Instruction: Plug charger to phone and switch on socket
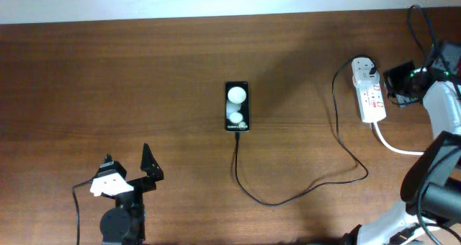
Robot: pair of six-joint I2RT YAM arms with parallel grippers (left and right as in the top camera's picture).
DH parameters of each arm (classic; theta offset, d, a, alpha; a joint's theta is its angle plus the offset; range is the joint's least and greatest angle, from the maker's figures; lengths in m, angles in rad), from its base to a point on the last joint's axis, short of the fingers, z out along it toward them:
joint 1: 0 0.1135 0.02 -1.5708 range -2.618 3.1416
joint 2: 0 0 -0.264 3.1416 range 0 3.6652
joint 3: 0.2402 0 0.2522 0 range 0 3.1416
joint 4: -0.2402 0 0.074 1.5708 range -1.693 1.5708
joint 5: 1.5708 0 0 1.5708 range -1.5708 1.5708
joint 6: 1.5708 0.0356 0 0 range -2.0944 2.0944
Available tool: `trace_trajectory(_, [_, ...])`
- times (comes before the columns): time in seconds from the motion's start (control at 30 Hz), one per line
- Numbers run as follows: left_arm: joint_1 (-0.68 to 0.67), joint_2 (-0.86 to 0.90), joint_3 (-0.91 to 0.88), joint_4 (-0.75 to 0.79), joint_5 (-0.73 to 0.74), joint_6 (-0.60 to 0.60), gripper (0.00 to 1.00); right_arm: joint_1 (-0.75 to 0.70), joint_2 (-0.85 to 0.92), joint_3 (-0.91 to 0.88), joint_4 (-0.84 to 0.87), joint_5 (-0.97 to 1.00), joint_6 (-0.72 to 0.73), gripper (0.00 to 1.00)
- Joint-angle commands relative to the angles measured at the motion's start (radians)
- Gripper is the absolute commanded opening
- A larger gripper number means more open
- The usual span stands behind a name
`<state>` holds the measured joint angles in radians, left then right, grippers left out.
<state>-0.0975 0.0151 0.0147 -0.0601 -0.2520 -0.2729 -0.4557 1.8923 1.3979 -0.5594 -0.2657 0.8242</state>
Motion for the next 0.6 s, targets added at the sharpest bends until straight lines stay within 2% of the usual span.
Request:
trace_trajectory(0.0, [0.002,-0.004,-0.006,0.0,-0.006,-0.002,0.99,-0.012,0.04,0.018,0.004,0.016,0.049,0.04])
trace_trajectory(0.4, [0.002,-0.004,-0.006,0.0,-0.006,-0.002,0.99,-0.008,0.11,0.033,0.09,0.068,0.057,0.04])
trace_trajectory(0.57, [0.002,-0.004,-0.006,0.0,-0.006,-0.002,0.99,0.038,0.137,0.033,0.122,0.104,0.069,0.04])
